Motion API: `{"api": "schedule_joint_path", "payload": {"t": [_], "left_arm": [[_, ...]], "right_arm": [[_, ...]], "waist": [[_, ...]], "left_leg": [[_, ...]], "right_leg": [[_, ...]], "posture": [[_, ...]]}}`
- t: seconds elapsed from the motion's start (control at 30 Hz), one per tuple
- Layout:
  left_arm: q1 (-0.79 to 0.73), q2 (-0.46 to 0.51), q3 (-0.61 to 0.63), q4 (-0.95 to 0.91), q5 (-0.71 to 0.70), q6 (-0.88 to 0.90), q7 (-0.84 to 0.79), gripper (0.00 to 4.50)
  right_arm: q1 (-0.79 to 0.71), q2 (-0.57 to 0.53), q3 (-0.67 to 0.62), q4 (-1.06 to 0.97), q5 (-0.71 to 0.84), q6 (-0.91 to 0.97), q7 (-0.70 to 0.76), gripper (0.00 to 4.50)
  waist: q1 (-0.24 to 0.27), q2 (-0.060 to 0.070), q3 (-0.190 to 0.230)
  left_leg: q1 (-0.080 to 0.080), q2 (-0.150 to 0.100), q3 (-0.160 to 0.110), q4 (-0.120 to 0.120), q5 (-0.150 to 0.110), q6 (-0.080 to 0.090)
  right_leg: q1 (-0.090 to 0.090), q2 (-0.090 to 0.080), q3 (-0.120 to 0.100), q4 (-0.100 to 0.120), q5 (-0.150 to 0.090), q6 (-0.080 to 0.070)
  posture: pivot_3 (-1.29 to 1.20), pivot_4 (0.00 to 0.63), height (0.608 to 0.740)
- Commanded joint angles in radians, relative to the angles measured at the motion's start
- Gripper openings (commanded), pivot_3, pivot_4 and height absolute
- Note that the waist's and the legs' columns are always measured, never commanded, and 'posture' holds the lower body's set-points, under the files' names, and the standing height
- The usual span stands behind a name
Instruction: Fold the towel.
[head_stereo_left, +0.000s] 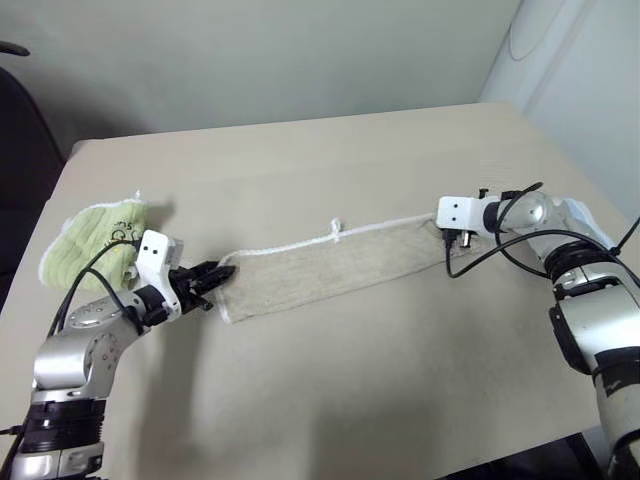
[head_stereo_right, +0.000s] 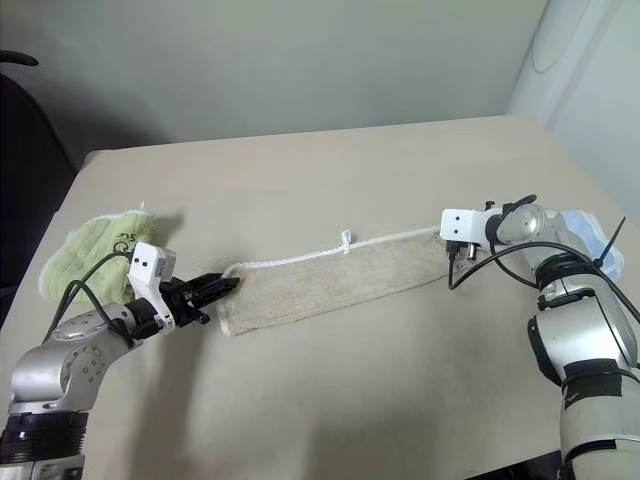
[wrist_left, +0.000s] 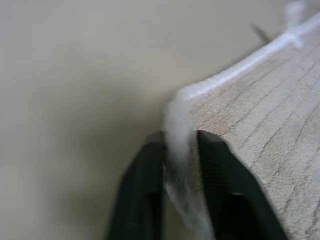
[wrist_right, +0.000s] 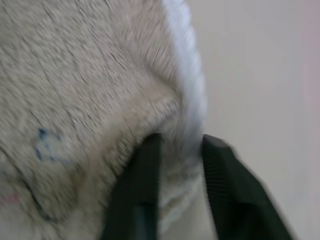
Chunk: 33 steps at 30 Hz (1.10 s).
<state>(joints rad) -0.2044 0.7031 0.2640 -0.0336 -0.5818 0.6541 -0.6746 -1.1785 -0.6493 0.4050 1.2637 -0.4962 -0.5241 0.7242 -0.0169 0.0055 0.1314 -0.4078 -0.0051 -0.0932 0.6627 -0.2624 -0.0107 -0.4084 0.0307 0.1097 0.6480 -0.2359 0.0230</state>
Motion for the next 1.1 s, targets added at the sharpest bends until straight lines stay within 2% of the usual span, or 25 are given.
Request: {"api": "schedule_joint_path", "payload": {"t": [0.03,0.2,0.3,0.33,0.37,0.43,0.47,0.5,0.57,0.63,0.73,0.83,0.97,1.1], "left_arm": [[-0.001,-0.007,0.046,-0.001,-0.006,-0.012,0.006,2.84],[0.02,-0.008,0.048,-0.031,0.044,-0.044,0.045,4.49],[0.015,-0.023,0.102,-0.063,0.05,-0.076,0.099,4.49],[0.016,-0.023,0.112,-0.085,0.056,-0.096,0.107,4.49],[0.016,-0.023,0.118,-0.114,0.052,-0.102,0.109,4.49],[0.009,-0.026,0.104,-0.204,0.018,-0.097,0.089,4.49],[0.007,-0.028,0.099,-0.23,0.007,-0.092,0.082,4.5],[0.005,-0.028,0.09,-0.251,0.0,-0.089,0.073,4.5],[-0.004,-0.013,0.02,-0.295,0.015,-0.095,0.026,4.5],[-0.014,-0.003,-0.042,-0.311,0.033,-0.103,-0.015,4.5],[-0.044,-0.012,-0.11,-0.298,0.055,-0.119,-0.045,4.5],[-0.066,-0.026,-0.149,-0.276,0.072,-0.136,-0.062,4.5],[-0.078,-0.052,-0.188,-0.266,0.08,-0.151,-0.081,4.5],[-0.09,-0.079,-0.205,-0.263,0.081,-0.155,-0.076,4.5]], "right_arm": [[-0.037,-0.047,0.007,-0.011,-0.036,-0.046,-0.087,2.75],[-0.024,-0.102,-0.028,-0.034,-0.045,-0.079,-0.232,4.45],[0.036,-0.12,-0.205,-0.067,0.176,-0.004,-0.095,4.45],[0.068,-0.114,-0.283,-0.102,0.276,0.077,-0.02,4.45],[0.113,-0.106,-0.353,-0.166,0.374,0.191,0.056,4.45],[0.271,-0.09,-0.497,-0.454,0.621,0.65,0.176,4.45],[0.331,-0.088,-0.536,-0.574,0.692,0.81,0.19,4.48],[0.377,-0.085,-0.576,-0.68,0.757,0.971,0.175,4.48],[0.45,-0.049,-0.737,-0.828,0.911,1.323,0.042,4.48],[0.509,-0.008,-0.868,-0.934,1.006,1.551,-0.073,4.48],[0.581,0.05,-1.002,-1.09,1.114,1.748,-0.157,4.48],[0.602,0.097,-1.1,-1.164,1.17,1.871,-0.238,4.48],[0.625,0.18,-1.179,-1.234,1.214,1.987,-0.313,4.48],[0.599,0.272,-1.205,-1.211,1.197,2.006,-0.395,4.48]], "waist": [[0.0,0.0,0.0],[-0.001,0.0,0.0],[0.001,-0.001,0.0],[0.001,-0.002,-0.001],[0.002,-0.002,-0.001],[0.006,-0.004,-0.002],[0.011,-0.004,-0.002],[0.013,-0.004,-0.002],[0.013,-0.003,-0.001],[0.013,-0.002,-0.001],[0.01,-0.003,-0.001],[0.006,-0.003,-0.001],[0.001,-0.003,-0.001],[0.0,-0.003,-0.001]], "left_leg": [[0.0,0.0,0.0,0.0,0.0,0.0],[0.0,0.0,0.0,0.0,0.0,0.0],[0.0,0.0,0.0,0.0,0.0,0.0],[0.0,0.001,0.0,0.0,0.0,0.0],[0.0,0.001,0.0,0.0,0.0,0.0],[0.0,0.0,0.0,0.0,0.001,-0.001],[0.001,0.001,0.0,0.001,0.001,-0.001],[0.001,0.0,0.001,0.001,0.001,-0.001],[0.001,0.0,0.002,0.002,0.001,-0.001],[0.003,0.0,0.003,0.001,0.001,-0.002],[0.006,0.001,0.002,0.0,0.002,-0.004],[0.008,0.001,0.002,0.001,0.002,-0.002],[0.008,0.001,0.002,0.002,-0.002,0.005],[0.008,0.0,0.001,0.001,0.001,0.001]], "right_leg": [[0.0,0.0,0.0,0.0,0.0,0.0],[0.0,0.0,0.0,0.001,0.0,-0.001],[0.0,0.0,0.0,0.001,0.0,-0.001],[0.0,0.0,0.0,0.001,0.0,-0.001],[0.001,0.0,0.0,0.0,0.0,-0.001],[0.002,0.0,0.0,-0.001,0.0,-0.001],[0.003,0.001,-0.001,-0.002,0.0,-0.001],[0.004,0.001,-0.001,-0.003,0.0,-0.001],[0.004,0.001,0.0,-0.003,0.0,-0.001],[0.004,0.001,0.001,-0.002,0.0,-0.001],[0.005,0.002,0.001,0.0,0.0,-0.001],[0.006,0.002,0.001,0.002,0.0,-0.001],[0.006,0.002,0.002,0.002,0.0,0.0],[0.005,0.002,0.001,0.001,0.0,0.0]], "posture": [[0.0,0.15,0.74],[0.0,0.15,0.74],[0.0,0.15,0.74],[0.0,0.15,0.74],[0.0,0.15,0.74],[0.0,0.15,0.74],[0.0,0.15,0.74],[0.0,0.15,0.74],[0.0,0.15,0.74],[0.0,0.15,0.74],[0.0,0.15,0.74],[0.0,0.15,0.74],[0.0,0.15,0.74],[0.0,0.15,0.74]]}}
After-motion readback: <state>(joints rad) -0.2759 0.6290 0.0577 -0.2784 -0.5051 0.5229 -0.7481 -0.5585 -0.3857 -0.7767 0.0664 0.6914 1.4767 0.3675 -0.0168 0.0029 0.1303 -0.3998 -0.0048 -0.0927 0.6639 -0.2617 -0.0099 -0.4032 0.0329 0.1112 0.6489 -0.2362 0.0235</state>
